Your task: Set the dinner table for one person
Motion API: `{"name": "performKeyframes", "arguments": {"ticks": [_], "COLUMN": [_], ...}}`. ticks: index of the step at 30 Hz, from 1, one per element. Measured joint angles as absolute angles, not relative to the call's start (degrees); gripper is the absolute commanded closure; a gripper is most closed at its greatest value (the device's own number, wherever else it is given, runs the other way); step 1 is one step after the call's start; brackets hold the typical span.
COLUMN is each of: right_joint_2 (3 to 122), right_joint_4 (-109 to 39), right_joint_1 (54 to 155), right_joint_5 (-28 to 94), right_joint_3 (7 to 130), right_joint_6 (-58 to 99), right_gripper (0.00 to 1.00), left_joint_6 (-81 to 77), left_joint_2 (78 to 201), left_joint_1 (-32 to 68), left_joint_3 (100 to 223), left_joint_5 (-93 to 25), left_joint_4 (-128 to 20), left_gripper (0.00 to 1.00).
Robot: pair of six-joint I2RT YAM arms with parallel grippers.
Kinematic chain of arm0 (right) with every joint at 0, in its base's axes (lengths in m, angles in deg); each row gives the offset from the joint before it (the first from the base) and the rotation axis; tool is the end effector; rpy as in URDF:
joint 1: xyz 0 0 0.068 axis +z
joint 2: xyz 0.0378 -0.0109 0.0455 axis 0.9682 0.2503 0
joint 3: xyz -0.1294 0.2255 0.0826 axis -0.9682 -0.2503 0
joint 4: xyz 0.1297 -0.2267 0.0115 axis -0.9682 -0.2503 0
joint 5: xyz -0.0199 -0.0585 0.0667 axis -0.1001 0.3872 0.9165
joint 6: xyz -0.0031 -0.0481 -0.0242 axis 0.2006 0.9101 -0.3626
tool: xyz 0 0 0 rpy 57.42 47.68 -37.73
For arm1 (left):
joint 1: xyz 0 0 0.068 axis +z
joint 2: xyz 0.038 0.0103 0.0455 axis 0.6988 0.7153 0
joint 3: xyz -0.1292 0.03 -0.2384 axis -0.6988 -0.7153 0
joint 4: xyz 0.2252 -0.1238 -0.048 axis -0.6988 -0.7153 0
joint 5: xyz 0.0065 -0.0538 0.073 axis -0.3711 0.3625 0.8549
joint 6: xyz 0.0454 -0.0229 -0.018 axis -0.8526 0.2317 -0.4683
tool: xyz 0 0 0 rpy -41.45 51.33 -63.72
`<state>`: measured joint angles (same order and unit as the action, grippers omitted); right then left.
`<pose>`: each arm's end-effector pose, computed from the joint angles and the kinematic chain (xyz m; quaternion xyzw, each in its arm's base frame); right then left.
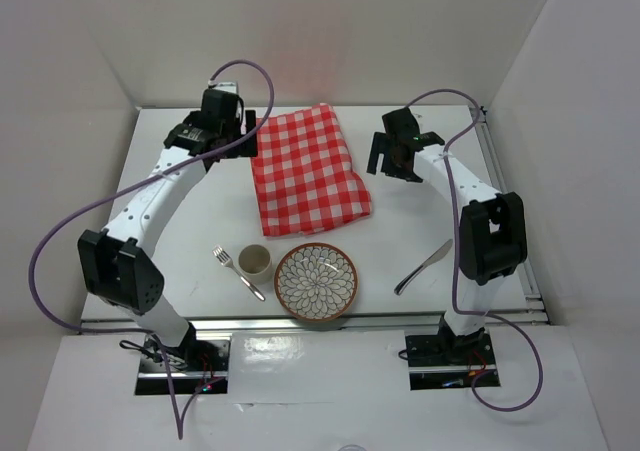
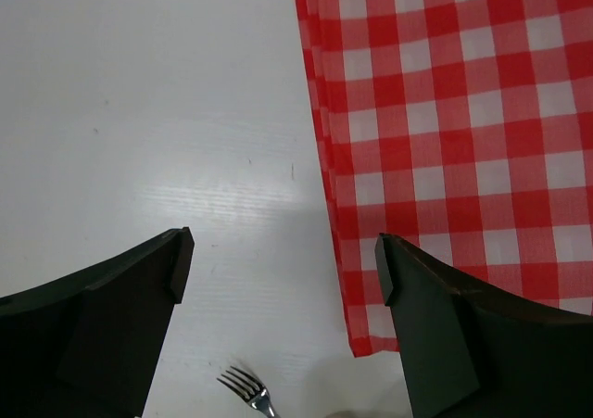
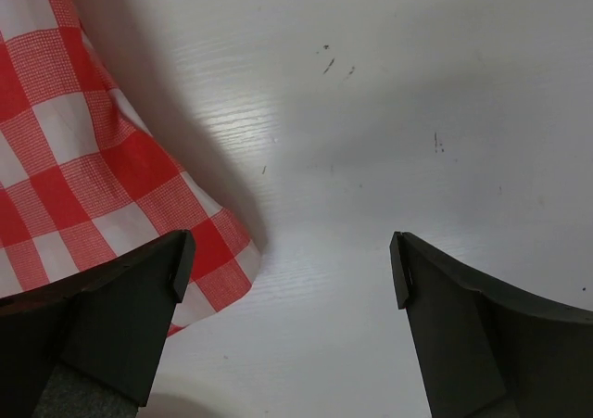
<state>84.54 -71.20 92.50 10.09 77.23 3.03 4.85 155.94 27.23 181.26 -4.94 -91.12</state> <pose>0.3776 0.1058 0.2615 0.0970 0.9413 -0.0110 0.3230 0.3468 -0.0936 0.3790 -0.0908 0.8702 0.0118 0.4841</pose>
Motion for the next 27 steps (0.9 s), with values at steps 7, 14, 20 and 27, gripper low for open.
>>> {"name": "performKeyframes", "arguments": {"ticks": [7, 14, 20, 27], "right_joint_2": [84.54, 82.79, 77.59, 77.13], "right_joint_4": [-71.16, -70.68, -68.38, -66.39], "right_joint_1": [92.21, 92.21, 91.99, 91.69], "right_joint_5": [11.9, 12.91, 16.95, 19.51], "right_joint_3": [77.12, 74.09, 67.0, 66.39], "right_joint_6": [2.2, 1.96, 1.98, 1.98], "right_gripper": [0.0, 0.0, 0.0, 0.0], "left_joint_6": [10.01, 16.26, 18.44, 18.66], "left_joint_2": [160.57, 160.4, 160.44, 163.52], "left_joint_1": [27.6, 29.59, 30.23, 30.29], "left_joint_3": [181.2, 173.24, 169.11, 166.14], "left_joint_5": [-11.89, -23.19, -31.43, -36.61], "left_joint_4": [-99.08, -98.73, -98.33, -95.18], "left_gripper": [0.01, 0.01, 0.02, 0.01]}}
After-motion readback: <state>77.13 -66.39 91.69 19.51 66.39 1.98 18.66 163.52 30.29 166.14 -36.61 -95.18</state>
